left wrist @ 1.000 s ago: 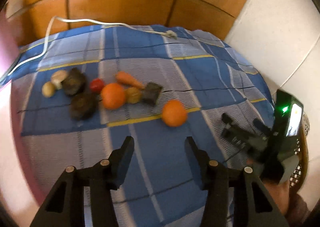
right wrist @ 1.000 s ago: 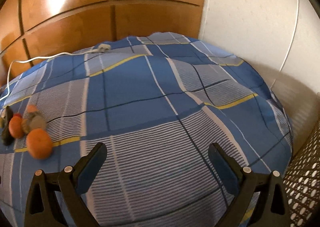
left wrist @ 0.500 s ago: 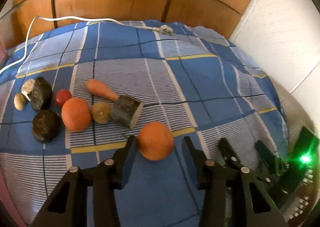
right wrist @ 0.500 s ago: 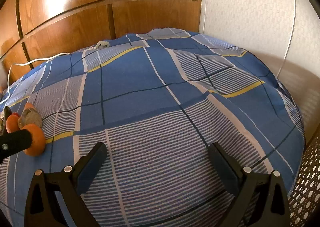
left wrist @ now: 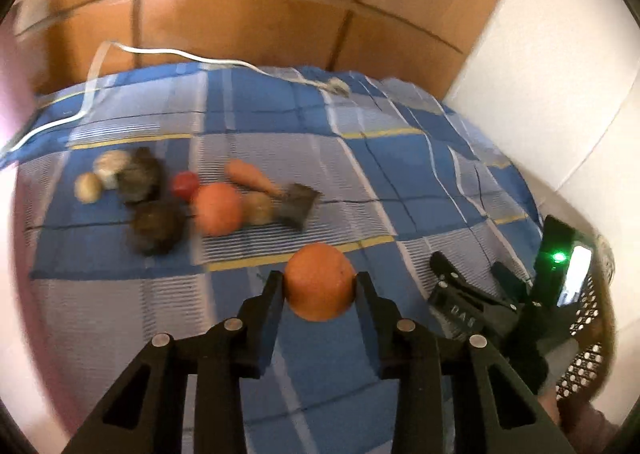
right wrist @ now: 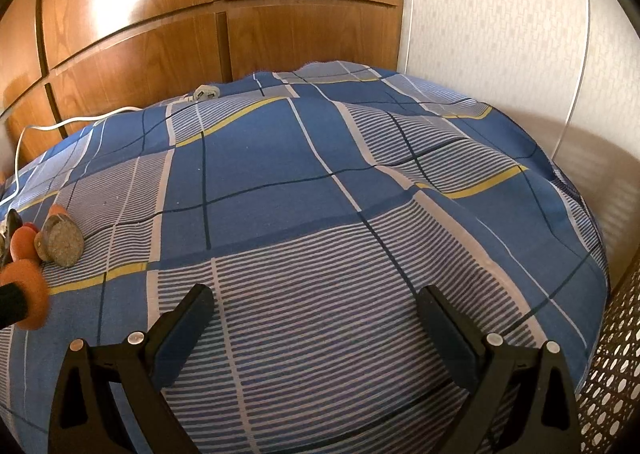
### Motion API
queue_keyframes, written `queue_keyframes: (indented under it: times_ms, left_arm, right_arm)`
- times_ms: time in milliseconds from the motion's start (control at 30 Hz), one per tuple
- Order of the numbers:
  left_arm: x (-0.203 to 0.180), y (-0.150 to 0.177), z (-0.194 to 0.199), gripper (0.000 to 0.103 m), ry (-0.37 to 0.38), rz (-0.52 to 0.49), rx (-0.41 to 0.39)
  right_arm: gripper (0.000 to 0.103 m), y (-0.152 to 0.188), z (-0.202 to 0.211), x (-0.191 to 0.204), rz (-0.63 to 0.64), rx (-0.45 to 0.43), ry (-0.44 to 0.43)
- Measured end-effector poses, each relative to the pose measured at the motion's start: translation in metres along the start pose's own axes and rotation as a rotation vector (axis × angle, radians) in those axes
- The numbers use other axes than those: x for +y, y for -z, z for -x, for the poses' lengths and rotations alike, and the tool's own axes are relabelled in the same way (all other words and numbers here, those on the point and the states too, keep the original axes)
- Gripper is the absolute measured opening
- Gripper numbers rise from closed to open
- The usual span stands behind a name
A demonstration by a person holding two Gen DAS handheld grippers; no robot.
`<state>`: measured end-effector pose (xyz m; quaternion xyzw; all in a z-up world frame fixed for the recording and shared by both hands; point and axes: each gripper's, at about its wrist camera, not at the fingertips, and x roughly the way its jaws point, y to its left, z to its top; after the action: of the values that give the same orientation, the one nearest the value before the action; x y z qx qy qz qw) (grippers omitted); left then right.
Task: Organize fruits
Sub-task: 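Carry the orange with the left tool into the white tray and release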
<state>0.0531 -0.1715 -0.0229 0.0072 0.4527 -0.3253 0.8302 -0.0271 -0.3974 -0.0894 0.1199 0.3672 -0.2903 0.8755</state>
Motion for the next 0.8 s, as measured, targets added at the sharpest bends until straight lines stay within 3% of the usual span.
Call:
queue_keyframes:
  times_ms: [133,300,500,667,800]
  left_arm:
    - [0.049,0.004,0.047,0.036,-0.061,0.115,-0.089]
    - [0.127,0.015,0.092,0.036,-0.205,0.292,-0.173]
    - [0.215,0.043,0.111,0.036,-0.382,0.504,-0.170]
    - [0.243,0.063,0.116,0.036,-0.455,0.554,-0.164]
    - [0.245,0.074,0.119,0.037,-0.498,0.536,-0.162]
  right_arm:
    - [0.103,0.000,0.000,0.000,-0.001,0.006,0.002]
    - [0.103,-0.002,-0.002,0.001,-0.001,0.022,0.006]
    - [0.103,-0.005,-0.004,0.003,0.004,0.047,0.011]
    - [0.101,-0.011,-0.004,0.006,0.005,0.104,0.026]
    - [0.090,-0.015,-0.001,0.017,0.056,0.109,0.014]
